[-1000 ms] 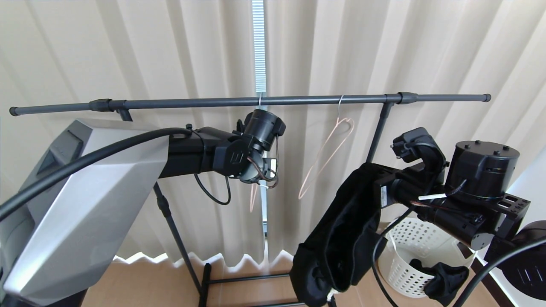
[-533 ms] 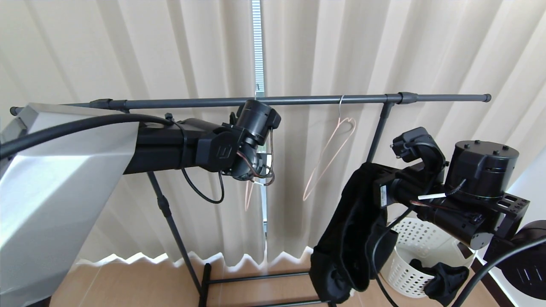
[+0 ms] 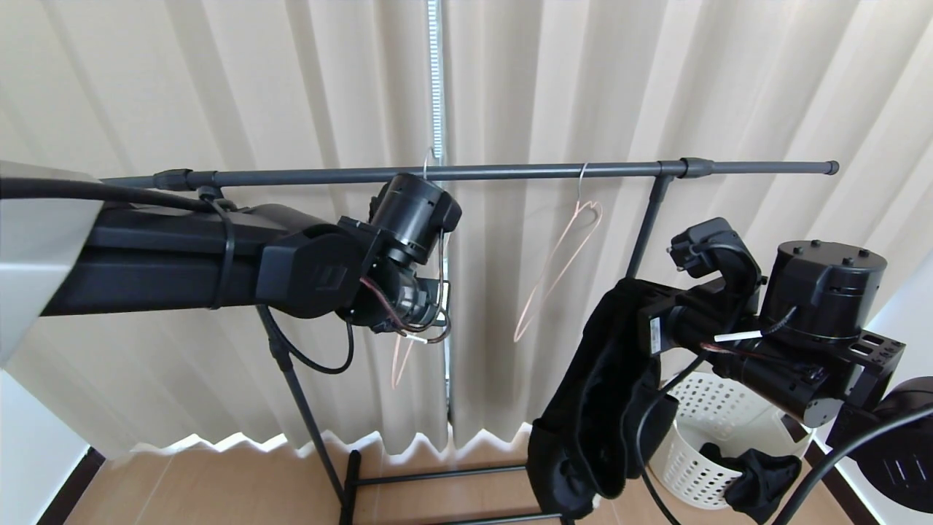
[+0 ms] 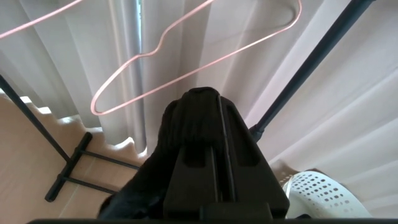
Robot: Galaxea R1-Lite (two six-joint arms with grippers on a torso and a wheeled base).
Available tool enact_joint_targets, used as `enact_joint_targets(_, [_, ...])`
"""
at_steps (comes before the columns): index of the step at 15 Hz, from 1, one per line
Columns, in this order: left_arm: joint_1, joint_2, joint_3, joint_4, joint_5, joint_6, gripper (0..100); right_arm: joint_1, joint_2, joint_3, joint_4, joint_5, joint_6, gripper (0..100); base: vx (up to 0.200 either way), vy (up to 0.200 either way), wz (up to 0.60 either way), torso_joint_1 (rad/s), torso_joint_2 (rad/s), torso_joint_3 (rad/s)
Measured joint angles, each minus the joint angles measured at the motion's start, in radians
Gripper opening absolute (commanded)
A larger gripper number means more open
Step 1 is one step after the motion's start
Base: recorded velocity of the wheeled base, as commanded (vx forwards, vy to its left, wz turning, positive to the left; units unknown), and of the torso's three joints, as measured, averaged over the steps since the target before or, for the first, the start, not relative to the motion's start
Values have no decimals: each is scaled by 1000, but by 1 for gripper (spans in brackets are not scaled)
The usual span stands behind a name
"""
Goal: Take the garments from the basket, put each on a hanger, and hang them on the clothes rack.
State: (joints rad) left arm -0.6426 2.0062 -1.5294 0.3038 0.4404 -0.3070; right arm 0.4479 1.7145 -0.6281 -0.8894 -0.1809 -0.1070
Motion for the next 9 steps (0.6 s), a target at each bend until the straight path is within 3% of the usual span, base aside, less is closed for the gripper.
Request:
enact_joint_targets(5, [-4,-116,245,-115,-1,74,0,0,-1,1,-4,-14,1,0,0,0,0,0,0,0])
enact_joint_targets(9, [-3,-234,499,-288,-10,171,0,0,-2,2,-3,-15,1,0,0,0,0,0,0,0])
